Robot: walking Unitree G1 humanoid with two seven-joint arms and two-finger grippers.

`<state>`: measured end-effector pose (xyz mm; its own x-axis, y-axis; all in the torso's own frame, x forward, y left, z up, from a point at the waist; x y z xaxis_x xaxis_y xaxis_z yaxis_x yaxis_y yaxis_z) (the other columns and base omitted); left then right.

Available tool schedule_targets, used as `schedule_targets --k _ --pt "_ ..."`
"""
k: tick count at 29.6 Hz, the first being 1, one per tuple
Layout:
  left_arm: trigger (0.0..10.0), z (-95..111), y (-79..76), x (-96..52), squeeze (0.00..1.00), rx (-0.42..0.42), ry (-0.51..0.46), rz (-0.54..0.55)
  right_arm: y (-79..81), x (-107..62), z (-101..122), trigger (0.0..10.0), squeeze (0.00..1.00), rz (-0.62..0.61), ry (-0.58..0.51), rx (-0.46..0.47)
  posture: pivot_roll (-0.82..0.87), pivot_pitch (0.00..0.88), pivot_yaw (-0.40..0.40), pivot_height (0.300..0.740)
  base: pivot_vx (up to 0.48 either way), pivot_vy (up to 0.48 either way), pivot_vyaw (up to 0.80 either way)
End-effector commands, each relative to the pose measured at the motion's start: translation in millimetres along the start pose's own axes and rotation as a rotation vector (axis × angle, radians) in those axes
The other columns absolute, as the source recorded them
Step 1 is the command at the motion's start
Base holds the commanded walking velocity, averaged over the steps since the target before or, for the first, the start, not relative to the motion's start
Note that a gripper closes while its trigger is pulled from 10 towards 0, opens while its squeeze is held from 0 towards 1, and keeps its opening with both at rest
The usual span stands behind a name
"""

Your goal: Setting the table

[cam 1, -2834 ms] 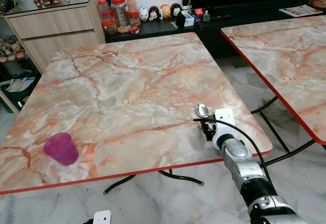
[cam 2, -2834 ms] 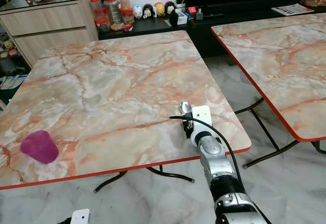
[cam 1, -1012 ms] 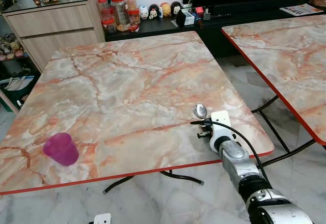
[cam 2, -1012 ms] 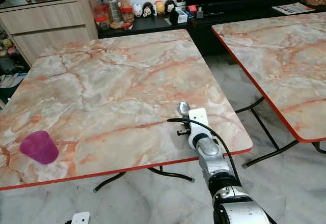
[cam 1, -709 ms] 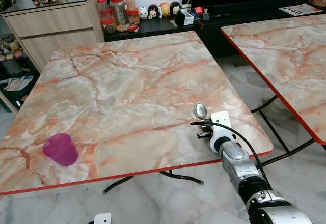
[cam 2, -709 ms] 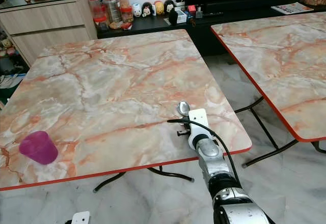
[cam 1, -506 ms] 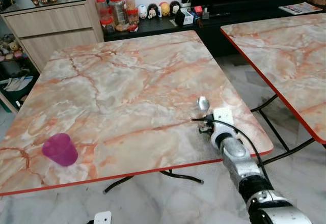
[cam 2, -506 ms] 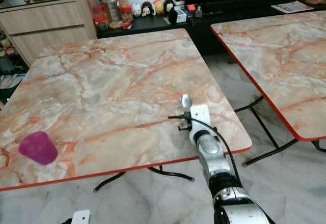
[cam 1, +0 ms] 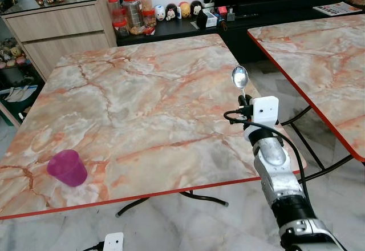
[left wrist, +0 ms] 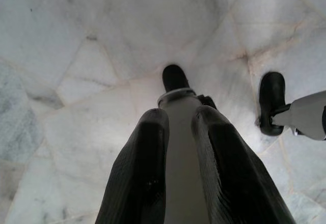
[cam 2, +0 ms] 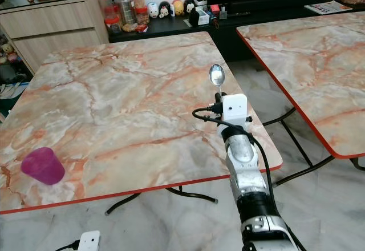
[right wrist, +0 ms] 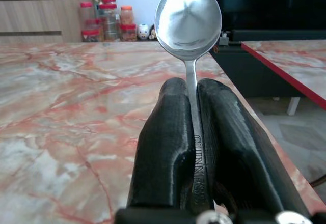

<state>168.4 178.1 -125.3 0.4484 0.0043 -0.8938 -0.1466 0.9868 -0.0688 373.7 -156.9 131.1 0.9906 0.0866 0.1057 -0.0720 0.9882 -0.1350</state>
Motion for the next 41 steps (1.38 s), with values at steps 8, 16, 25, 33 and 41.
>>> schedule_targets --k 8,16,25,33,41 --pt "10.0 -4.1 11.0 -1.3 0.0 0.018 0.019 0.028 -5.1 1.1 10.7 10.0 0.0 -0.009 -0.025 -0.017 -0.33 0.0 0.119 0.74 0.0 -0.255 0.0" --pt "10.0 -6.2 9.3 -1.3 0.0 0.018 0.024 0.025 -4.0 1.8 14.9 10.0 0.0 -0.002 -0.033 -0.009 -0.33 0.0 0.109 0.74 0.0 -0.27 0.0" --pt "10.0 -5.9 3.2 -0.6 0.0 0.011 0.022 0.015 -7.6 2.8 18.2 10.0 0.0 -0.005 -0.036 -0.008 -0.33 0.0 0.097 0.74 0.0 -0.321 0.0" --pt "10.0 -7.0 1.2 -0.5 0.0 -0.006 0.022 0.016 -6.1 5.6 21.7 10.0 0.0 -0.003 -0.039 -0.006 -0.32 0.0 0.091 0.74 0.0 -0.376 0.0" --pt "10.0 -7.9 1.2 -0.5 0.0 -0.01 0.024 0.016 -10.9 9.0 26.1 10.0 0.0 -0.016 -0.047 -0.008 -0.33 0.0 0.091 0.74 0.0 -0.376 0.0"
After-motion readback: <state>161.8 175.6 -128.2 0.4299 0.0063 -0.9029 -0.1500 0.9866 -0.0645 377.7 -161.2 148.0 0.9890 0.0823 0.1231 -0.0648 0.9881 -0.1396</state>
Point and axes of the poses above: a point about 5 cm out from each wrist's last joint towards the gripper, its own x axis pointing out of the wrist towards the gripper, its own z axis along the axis of the wrist's last joint, y = z × x, the point moved 3 cm from there along x, pointing out of the wrist towards the gripper, and after that the axes turned 2 degrees about -x, right-handed, at the moved point
